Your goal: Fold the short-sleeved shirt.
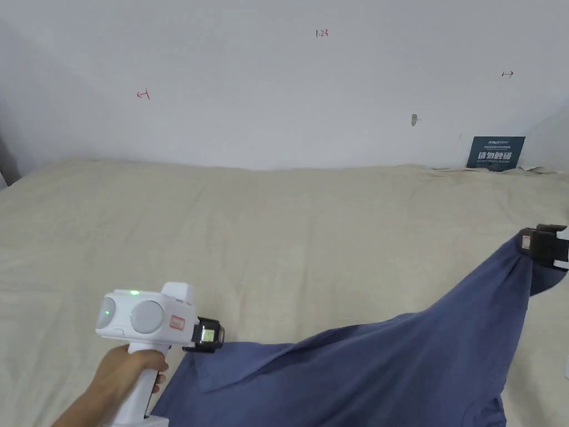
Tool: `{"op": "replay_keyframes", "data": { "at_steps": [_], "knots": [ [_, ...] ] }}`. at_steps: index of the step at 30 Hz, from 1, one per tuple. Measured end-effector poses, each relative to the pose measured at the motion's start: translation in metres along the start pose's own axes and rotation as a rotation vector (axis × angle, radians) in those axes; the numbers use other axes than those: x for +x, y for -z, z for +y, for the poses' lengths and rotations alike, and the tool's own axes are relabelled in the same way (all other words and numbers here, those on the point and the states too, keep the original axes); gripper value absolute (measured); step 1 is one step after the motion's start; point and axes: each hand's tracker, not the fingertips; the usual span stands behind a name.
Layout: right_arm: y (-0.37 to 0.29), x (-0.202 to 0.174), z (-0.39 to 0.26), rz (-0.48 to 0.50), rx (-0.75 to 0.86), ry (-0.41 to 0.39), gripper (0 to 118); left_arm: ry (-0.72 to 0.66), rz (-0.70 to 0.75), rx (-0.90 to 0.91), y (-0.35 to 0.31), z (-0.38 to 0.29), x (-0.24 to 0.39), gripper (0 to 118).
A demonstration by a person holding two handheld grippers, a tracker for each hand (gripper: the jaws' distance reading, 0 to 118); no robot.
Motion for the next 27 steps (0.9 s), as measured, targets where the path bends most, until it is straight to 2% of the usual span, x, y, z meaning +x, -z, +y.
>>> {"op": "replay_keyframes", "data": {
  "at_steps": [3,9,13,14,16,17,18,20,21,23,27],
  "knots": [
    [0.003,0.005,-0.013,-0.009,-0.022,0.008,1,-0.022,0.020,-0.058,0.030,-0.011,0.002,89],
    [0.011,0.020,-0.033,-0.025,-0.062,0.026,1,-0.007,0.082,-0.081,0.057,-0.008,0.007,90],
    [0.016,0.028,-0.042,-0.036,-0.083,0.030,1,-0.061,0.138,-0.058,0.069,0.008,-0.003,90],
    [0.017,0.030,-0.044,-0.038,-0.085,0.034,1,-0.068,0.146,-0.063,0.074,0.011,-0.006,84],
    [0.017,0.032,-0.048,-0.042,-0.089,0.041,1,-0.087,0.140,-0.129,0.084,0.012,-0.009,65],
    [0.018,0.034,-0.049,-0.044,-0.092,0.043,1,-0.099,0.106,-0.151,0.085,0.009,-0.007,62],
    [0.019,0.035,-0.049,-0.045,-0.094,0.043,1,-0.093,0.127,-0.113,0.080,0.008,-0.004,52],
    [0.018,0.035,-0.050,-0.048,-0.099,0.043,1,-0.083,0.109,-0.113,0.077,0.010,0.000,49],
    [0.019,0.035,-0.051,-0.049,-0.100,0.044,1,-0.069,0.102,-0.111,0.074,0.009,0.003,40],
    [0.019,0.036,-0.051,-0.050,-0.101,0.046,1,-0.059,0.076,-0.103,0.071,0.009,0.010,4],
    [0.016,0.035,-0.052,-0.050,-0.096,0.054,1,-0.062,0.069,-0.060,0.056,0.007,0.013,1]
  ]
}}
